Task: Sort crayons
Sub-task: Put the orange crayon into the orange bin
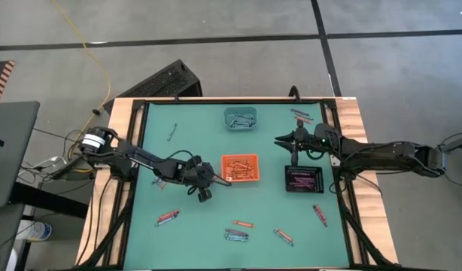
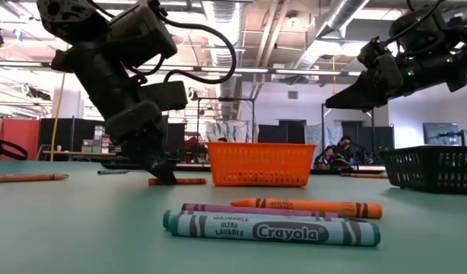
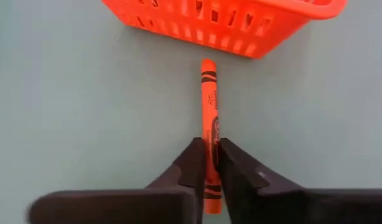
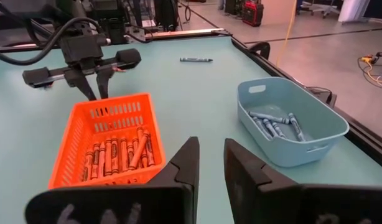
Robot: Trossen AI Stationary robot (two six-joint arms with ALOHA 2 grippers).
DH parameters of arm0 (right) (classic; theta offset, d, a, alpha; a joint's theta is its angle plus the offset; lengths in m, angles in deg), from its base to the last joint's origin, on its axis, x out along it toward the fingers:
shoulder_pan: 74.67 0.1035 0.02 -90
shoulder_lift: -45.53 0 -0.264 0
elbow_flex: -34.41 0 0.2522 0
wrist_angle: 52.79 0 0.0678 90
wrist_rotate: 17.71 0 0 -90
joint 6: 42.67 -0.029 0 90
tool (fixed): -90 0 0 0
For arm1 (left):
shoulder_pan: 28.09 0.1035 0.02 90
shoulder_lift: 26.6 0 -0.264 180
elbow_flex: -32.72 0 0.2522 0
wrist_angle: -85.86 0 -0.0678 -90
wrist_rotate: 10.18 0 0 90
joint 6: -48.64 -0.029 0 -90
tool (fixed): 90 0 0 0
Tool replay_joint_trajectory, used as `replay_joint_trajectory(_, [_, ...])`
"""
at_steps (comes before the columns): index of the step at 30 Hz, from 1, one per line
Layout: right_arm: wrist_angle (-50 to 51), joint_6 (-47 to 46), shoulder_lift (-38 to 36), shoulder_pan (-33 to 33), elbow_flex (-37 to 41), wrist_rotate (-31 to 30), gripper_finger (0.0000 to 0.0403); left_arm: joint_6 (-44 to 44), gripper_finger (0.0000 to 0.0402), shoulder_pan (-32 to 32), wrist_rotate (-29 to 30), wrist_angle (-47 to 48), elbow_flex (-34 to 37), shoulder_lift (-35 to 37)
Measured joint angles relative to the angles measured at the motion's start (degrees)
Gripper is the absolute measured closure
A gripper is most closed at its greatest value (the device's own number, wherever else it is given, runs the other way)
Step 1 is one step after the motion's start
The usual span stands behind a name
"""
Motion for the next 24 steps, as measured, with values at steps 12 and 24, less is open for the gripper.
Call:
replay_joint_trajectory(12, [0.59,-0.07,0.01,-0.01,-0.02,0.0,0.0332,0.21,0.0388,1.04,3.41,9.03,0.08,7.69])
replay_joint_trajectory(24, [0.52,0.0,0.02,-0.02,-0.02,0.0,0.0332,-7.99,0.0388,1.32,11.01,6.7,-3.28,21.43])
